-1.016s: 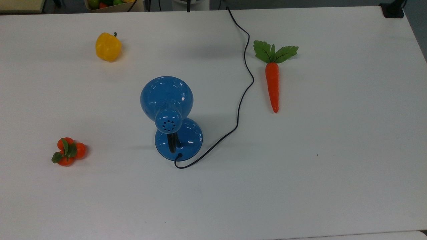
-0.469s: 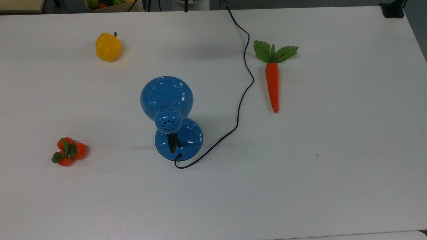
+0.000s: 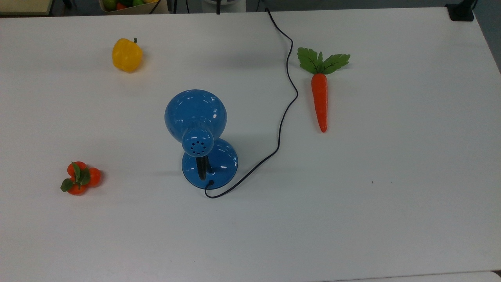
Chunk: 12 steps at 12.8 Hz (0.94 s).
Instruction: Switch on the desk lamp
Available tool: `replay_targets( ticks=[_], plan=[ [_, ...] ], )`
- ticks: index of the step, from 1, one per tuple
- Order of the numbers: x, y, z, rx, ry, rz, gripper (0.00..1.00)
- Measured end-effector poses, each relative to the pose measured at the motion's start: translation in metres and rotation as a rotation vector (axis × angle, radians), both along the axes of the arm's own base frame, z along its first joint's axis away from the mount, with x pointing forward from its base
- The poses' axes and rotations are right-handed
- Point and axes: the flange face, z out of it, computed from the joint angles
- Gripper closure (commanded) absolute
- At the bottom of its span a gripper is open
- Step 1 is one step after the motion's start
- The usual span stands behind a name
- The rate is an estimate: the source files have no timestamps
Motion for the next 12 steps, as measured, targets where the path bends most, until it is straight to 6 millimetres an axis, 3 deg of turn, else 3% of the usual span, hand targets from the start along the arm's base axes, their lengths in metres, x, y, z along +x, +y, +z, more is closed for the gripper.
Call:
replay_targets(
  ticks=[1,2,3,5,6,12],
  plan=[
    [0.0000,0.0000,-0.0001,0.000,0.000,0.000,0.00],
    [0.0000,0.0000,-0.0001,0.000,0.000,0.000,0.11],
    [0.0000,0.0000,-0.0001,0.000,0.000,0.000,0.29],
    [0.0000,-0.0001,-0.0001,0.000,0.000,0.000,0.93],
    [0.0000,-0.0003,-0.0002,0.000,0.001,0.000,1.00],
    [-0.0004,-0.0029,-0.0010,0.000,0.006,-0.006,1.00]
  ],
)
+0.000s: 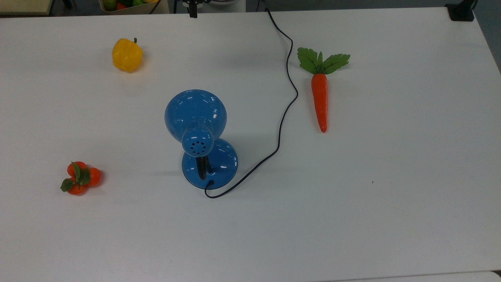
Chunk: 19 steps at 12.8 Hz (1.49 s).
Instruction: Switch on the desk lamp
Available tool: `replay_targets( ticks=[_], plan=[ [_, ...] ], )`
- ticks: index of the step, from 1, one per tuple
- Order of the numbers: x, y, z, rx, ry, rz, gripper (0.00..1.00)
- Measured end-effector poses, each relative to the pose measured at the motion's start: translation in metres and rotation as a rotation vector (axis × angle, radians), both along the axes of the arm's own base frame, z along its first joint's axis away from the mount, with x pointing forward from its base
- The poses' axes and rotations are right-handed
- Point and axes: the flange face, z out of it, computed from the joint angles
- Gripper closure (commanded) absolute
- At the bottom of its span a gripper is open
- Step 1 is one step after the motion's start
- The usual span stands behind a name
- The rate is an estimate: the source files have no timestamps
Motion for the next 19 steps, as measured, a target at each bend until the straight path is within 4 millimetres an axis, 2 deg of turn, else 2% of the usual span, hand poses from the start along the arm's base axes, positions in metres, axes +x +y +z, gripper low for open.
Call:
replay_targets(
  ticks=[3,5,10,11,15,19],
  plan=[
    [0.000,-0.001,-0.001,0.000,0.001,-0.002,1.00],
    [0.000,-0.003,-0.011,-0.002,0.022,-0.006,1.00],
    [0.017,-0.017,-0.064,0.000,0.012,-0.021,1.00],
    [0.021,-0.017,-0.074,0.001,0.005,-0.019,1.00],
    [0.046,-0.015,-0.134,0.004,-0.023,-0.006,1.00],
    [0.056,-0.014,-0.178,0.013,-0.082,0.005,1.00]
  ],
)
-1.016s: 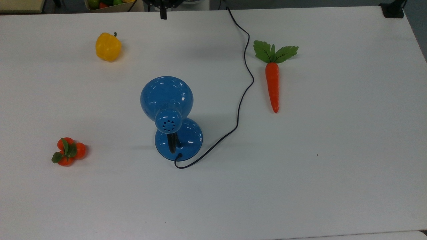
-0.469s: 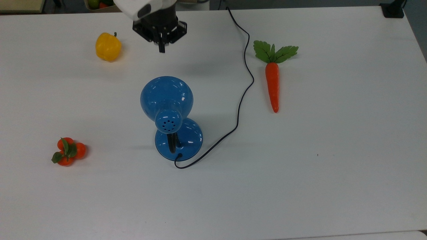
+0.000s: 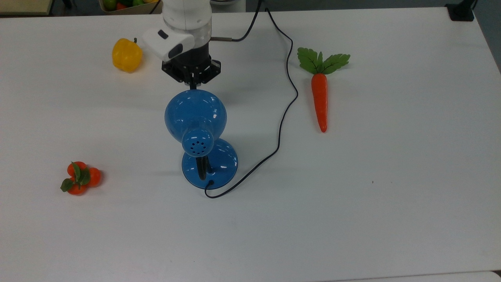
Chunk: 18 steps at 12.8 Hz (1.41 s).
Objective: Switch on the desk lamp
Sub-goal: 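Move the gripper down toward the switch on the blue lamp base, then press down on the lamp base switch with the gripper fingers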
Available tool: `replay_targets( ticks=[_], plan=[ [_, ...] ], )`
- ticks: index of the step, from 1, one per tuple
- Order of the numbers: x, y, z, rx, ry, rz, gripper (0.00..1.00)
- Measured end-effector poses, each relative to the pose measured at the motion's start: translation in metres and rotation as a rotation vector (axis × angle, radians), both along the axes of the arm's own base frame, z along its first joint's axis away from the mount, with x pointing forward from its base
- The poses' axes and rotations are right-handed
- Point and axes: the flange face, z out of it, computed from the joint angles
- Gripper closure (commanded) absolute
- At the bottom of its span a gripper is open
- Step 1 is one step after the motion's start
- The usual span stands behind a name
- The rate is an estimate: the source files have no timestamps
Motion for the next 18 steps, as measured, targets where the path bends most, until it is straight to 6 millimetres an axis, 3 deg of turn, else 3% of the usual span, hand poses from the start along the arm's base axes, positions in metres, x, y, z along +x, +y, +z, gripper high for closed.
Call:
replay_targets(
  ticks=[6,18],
  plan=[
    [0.029,0.005,-0.049,0.018,-0.143,0.018,1.00],
    [0.050,0.025,-0.081,0.045,-0.306,0.060,1.00]
  ],
)
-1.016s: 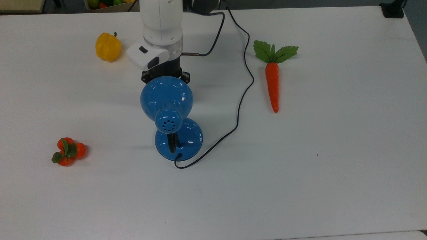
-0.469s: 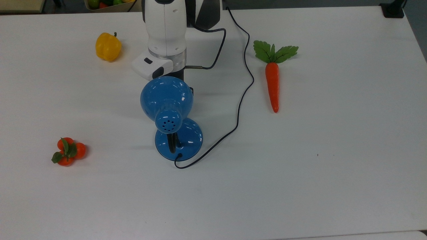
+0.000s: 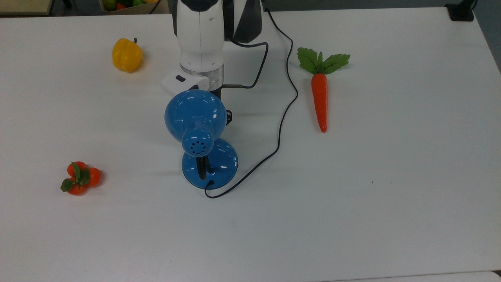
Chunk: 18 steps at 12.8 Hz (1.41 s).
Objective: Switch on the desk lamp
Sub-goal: 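Press down on the lamp base switch with the gripper fingers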
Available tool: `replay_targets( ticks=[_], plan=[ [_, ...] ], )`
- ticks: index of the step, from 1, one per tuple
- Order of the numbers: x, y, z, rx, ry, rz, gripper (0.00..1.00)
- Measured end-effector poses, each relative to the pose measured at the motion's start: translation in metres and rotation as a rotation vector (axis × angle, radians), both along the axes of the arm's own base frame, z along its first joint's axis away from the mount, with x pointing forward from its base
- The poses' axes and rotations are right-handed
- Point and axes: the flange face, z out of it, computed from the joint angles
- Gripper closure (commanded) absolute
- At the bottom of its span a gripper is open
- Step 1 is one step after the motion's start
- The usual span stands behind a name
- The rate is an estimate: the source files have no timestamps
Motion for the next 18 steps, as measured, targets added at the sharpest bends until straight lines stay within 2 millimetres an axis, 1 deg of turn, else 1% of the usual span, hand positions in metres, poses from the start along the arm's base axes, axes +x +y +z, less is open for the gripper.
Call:
replay_targets(
  ticks=[7,18],
  plan=[
    [0.0011,0.0036,-0.0096,0.001,0.000,0.006,1.00],
    [0.0025,0.0056,-0.0104,0.001,-0.001,0.008,1.00]
  ],
)
